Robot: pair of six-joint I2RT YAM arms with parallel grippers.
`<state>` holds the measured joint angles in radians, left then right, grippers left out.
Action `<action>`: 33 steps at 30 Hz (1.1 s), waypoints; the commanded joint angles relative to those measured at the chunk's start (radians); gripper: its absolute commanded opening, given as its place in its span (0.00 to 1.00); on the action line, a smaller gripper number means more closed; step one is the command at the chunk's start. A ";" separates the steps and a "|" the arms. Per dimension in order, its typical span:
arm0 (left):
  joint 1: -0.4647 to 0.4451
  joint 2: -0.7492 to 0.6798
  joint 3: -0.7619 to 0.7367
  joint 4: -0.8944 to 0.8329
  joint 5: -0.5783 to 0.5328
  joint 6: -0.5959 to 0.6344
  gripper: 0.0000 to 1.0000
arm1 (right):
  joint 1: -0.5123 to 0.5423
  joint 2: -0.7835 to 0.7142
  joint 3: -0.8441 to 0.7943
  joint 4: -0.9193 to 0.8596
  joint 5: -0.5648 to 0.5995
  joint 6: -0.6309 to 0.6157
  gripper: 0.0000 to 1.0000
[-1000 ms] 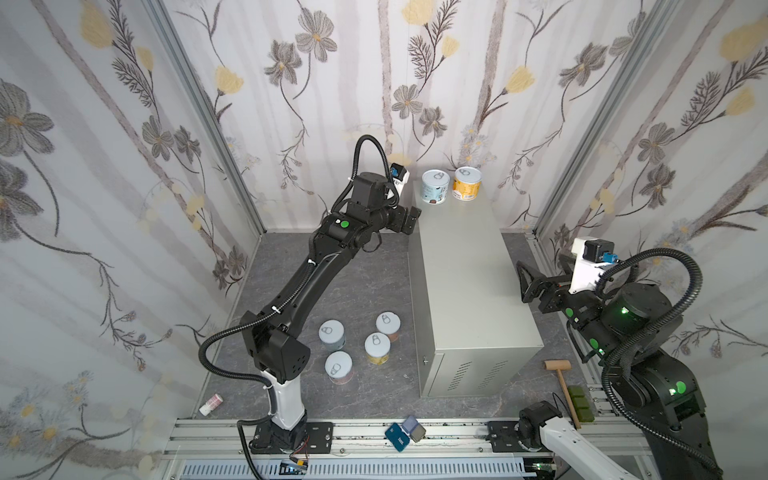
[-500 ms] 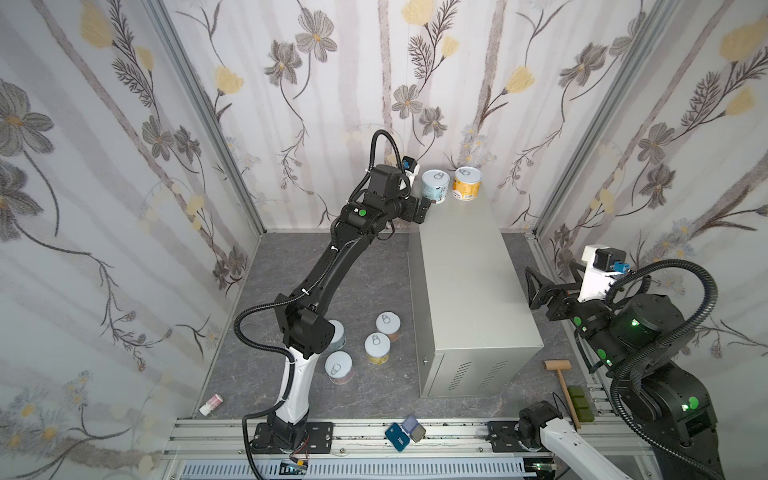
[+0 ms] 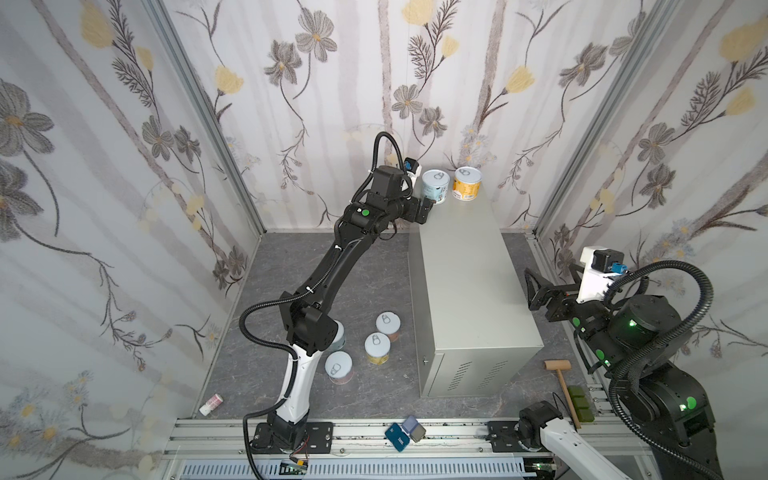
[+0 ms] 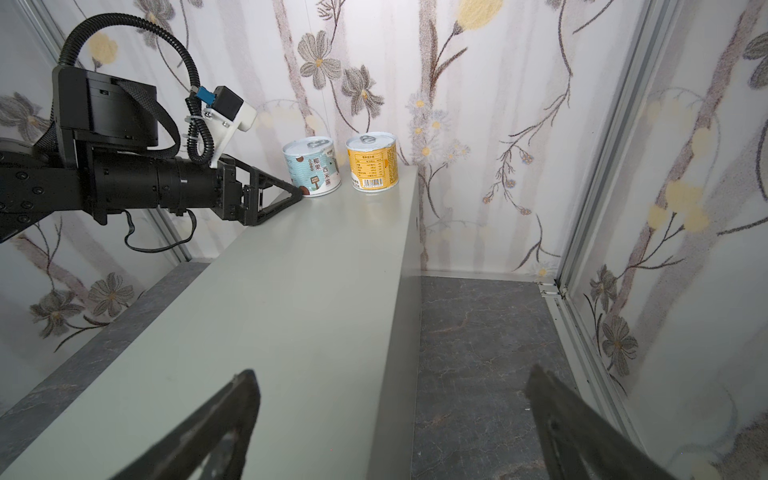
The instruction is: Place and organize the canned foods onto the counter
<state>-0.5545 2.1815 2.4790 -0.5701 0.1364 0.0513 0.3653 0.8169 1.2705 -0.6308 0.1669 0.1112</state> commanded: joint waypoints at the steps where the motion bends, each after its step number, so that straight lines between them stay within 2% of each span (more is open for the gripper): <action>1: 0.001 0.014 0.017 0.012 0.006 0.000 1.00 | 0.000 0.000 -0.001 0.011 0.014 -0.001 1.00; 13: 0.000 0.063 0.090 -0.002 0.000 0.006 1.00 | 0.000 -0.012 -0.002 0.008 0.020 -0.001 1.00; 33: 0.003 0.087 0.107 0.009 0.011 0.012 1.00 | 0.001 -0.022 -0.005 0.004 -0.001 -0.006 1.00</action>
<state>-0.5533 2.2570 2.5786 -0.5625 0.1505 0.0521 0.3653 0.7952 1.2682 -0.6308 0.1883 0.1108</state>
